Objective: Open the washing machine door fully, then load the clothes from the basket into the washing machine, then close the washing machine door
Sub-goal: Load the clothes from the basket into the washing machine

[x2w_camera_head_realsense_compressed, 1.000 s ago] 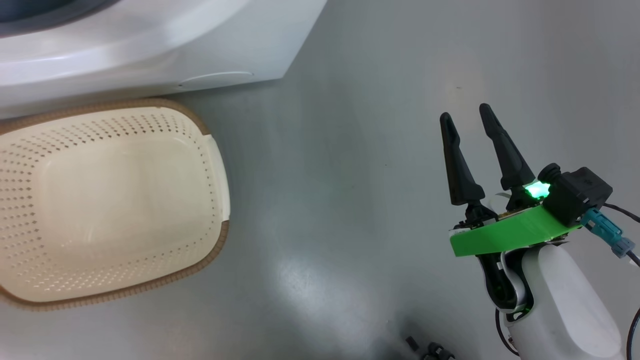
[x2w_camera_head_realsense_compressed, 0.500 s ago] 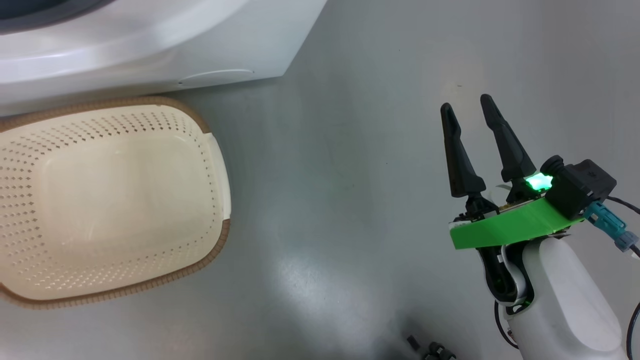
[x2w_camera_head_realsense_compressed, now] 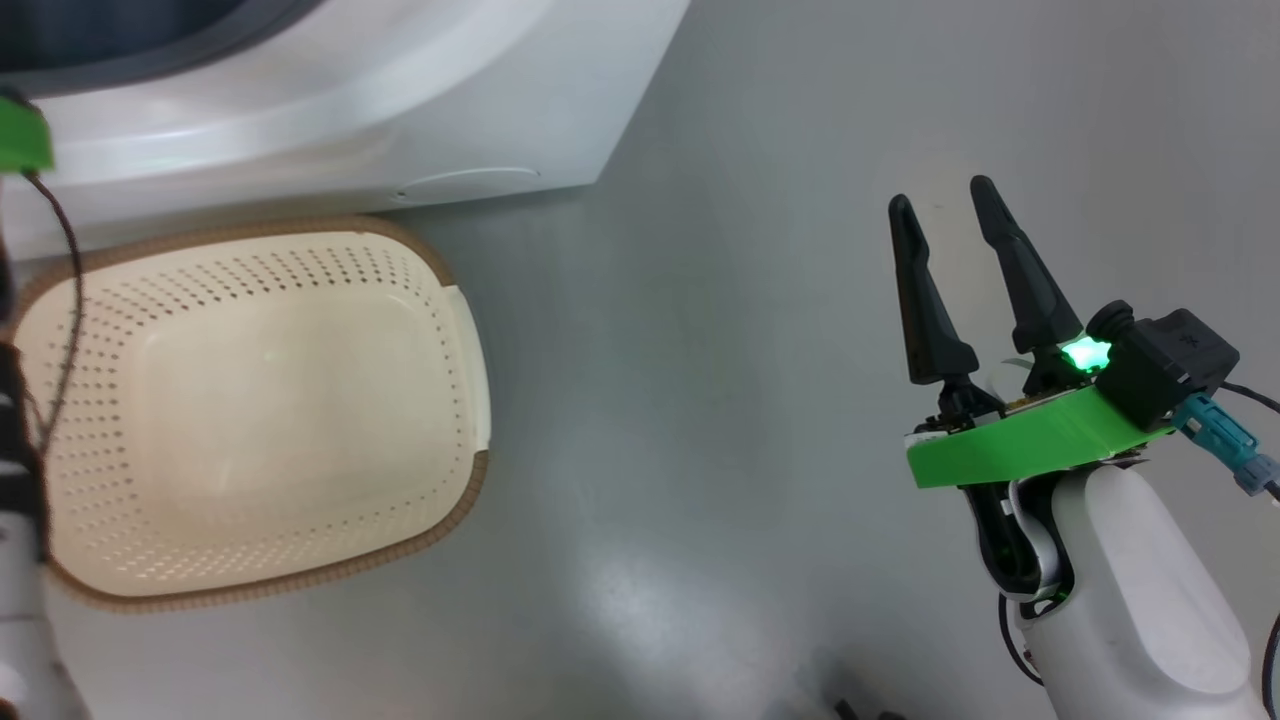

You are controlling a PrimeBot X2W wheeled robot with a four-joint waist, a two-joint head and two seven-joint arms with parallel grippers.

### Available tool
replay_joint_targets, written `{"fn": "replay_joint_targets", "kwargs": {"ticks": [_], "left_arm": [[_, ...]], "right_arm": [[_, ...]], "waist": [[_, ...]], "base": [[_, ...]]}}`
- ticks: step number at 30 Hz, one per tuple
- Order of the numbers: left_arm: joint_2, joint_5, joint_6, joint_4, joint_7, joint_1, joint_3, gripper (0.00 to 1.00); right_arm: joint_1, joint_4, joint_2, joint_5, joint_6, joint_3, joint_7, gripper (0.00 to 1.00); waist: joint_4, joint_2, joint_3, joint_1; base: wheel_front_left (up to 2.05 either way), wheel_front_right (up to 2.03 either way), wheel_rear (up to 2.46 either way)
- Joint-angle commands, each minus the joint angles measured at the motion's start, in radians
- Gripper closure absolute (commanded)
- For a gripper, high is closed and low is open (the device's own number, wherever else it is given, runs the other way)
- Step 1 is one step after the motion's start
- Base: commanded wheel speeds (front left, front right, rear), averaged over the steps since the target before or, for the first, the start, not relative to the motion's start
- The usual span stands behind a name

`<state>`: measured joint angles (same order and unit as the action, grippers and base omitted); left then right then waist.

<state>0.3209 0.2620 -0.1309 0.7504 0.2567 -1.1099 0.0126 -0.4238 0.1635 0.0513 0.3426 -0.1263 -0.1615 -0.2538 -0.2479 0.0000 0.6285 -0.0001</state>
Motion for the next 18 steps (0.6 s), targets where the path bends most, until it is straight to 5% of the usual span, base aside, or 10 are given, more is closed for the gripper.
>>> {"fn": "replay_joint_targets", "kwargs": {"ticks": [1, 18], "left_arm": [[0.030, -0.007, 0.001, -0.047, 0.005, 0.047, 0.029, 0.00], [-0.126, -0.001, 0.000, -0.245, 0.005, 0.438, 0.110, 0.00]], "right_arm": [[0.007, -0.016, 0.009, -0.012, -0.004, -0.015, -0.008, 0.00], [0.052, 0.025, 0.086, -0.014, -0.004, -0.007, -0.008, 0.00]], "waist": [[0.020, 0.0000, -0.024, 0.0001], [0.136, 0.0000, -0.186, 0.0001]], "base": [[0.00, 0.00, 0.00], [0.00, 0.00, 0.00]]}}
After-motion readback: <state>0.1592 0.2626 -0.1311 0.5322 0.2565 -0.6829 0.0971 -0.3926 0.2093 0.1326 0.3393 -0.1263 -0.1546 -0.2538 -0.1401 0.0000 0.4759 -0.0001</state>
